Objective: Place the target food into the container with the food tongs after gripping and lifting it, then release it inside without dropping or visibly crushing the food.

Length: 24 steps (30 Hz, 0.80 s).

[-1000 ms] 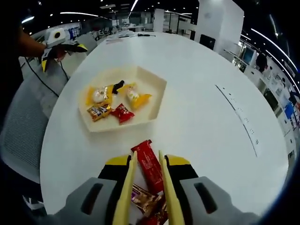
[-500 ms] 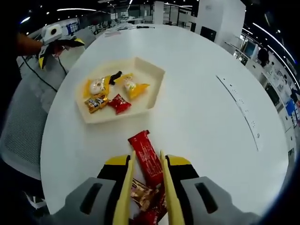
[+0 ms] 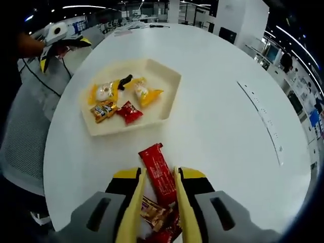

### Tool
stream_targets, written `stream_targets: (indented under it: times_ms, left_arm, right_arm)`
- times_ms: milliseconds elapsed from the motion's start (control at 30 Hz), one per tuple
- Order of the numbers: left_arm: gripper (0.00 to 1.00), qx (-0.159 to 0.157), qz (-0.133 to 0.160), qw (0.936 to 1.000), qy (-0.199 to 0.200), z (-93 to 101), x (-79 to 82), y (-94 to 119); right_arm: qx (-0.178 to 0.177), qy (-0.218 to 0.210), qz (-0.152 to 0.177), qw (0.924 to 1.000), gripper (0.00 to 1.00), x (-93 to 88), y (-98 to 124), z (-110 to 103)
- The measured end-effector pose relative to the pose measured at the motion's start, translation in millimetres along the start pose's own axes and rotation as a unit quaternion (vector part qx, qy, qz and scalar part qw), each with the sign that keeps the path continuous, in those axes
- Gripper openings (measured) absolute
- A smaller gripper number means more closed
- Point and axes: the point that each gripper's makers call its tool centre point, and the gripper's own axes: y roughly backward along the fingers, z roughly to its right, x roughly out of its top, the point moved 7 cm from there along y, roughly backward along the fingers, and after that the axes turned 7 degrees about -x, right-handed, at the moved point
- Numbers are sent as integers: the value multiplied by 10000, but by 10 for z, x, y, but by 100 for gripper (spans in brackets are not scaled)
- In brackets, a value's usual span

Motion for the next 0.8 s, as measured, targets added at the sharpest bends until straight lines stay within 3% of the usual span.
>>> stream_targets:
  times_ms: [300, 367, 500, 800]
  left_arm:
    - [99, 5, 6, 10000, 9, -6, -3, 3]
    - [99, 2, 10, 10000, 5, -7, -4, 2]
    - [99, -3, 7, 10000, 4, -3, -1, -1]
    - [98, 4, 17, 10000, -2, -5, -1, 4]
  right_arm:
    - [-118, -1217, -126, 9924, 19, 5, 5, -12]
    - [-231, -1028, -133, 9943, 20, 7, 22, -2]
    - [-179, -1228, -137, 9922, 20, 0, 67, -1]
    - [-278, -1211, -56, 9922, 20, 79, 185, 52]
